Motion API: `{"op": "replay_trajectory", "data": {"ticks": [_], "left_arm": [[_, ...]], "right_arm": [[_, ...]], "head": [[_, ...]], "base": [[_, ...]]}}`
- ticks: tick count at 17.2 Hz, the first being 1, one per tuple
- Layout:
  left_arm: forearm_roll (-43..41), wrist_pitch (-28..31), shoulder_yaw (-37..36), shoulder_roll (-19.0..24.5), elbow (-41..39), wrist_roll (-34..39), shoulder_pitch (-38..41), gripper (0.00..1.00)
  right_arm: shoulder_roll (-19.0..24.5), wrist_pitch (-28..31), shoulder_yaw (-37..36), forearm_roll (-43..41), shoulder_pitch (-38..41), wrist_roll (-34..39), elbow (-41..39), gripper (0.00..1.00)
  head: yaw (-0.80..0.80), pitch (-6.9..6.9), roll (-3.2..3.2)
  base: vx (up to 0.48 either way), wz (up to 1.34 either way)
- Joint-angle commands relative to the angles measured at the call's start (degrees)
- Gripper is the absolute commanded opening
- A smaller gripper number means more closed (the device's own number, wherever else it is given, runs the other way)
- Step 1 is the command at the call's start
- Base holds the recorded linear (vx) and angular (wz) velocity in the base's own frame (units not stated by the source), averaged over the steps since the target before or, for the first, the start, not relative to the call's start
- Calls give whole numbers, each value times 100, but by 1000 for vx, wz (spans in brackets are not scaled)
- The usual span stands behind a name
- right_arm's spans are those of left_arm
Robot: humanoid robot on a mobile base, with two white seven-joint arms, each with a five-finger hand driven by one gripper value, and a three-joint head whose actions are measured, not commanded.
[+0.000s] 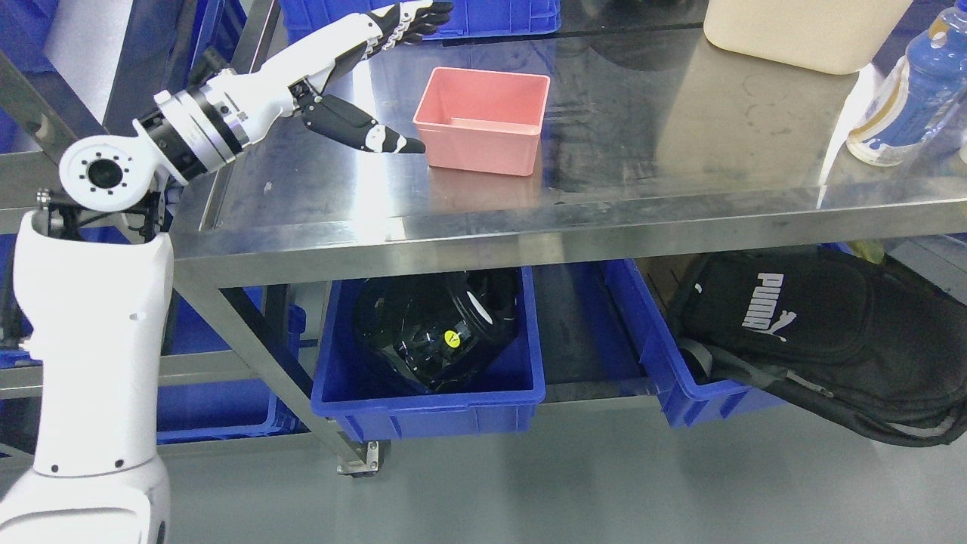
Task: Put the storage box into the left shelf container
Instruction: 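Swing the left hand forward toward the pink box on the table, then hook the left hand fingers over the near rim of the pink box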
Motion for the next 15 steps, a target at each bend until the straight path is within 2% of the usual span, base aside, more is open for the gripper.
{"op": "replay_trajectory", "data": {"ticks": [1,5,10,15], "left_arm": [[-779,1,-1341,-73,1407,-229,-651,98],[-2002,-8,-1306,-970,2399,-511,-817,98],[-2382,-25,-1289,-1227,2903,-160,-1380,98],[-2399,-17,-1359,-1382,3122,-203,-1425,95]], "right_arm": [[-100,-3,0,-18,44,3,-100,100],[-100,-3,0,-18,44,3,-100,100],[-100,-3,0,-18,44,3,-100,100],[-100,-3,0,-18,44,3,-100,100]], "head": [[0,0,0],[0,0,0],[0,0,0],[0,0,0]], "base": [[0,0],[0,0],[0,0],[0,0]]}}
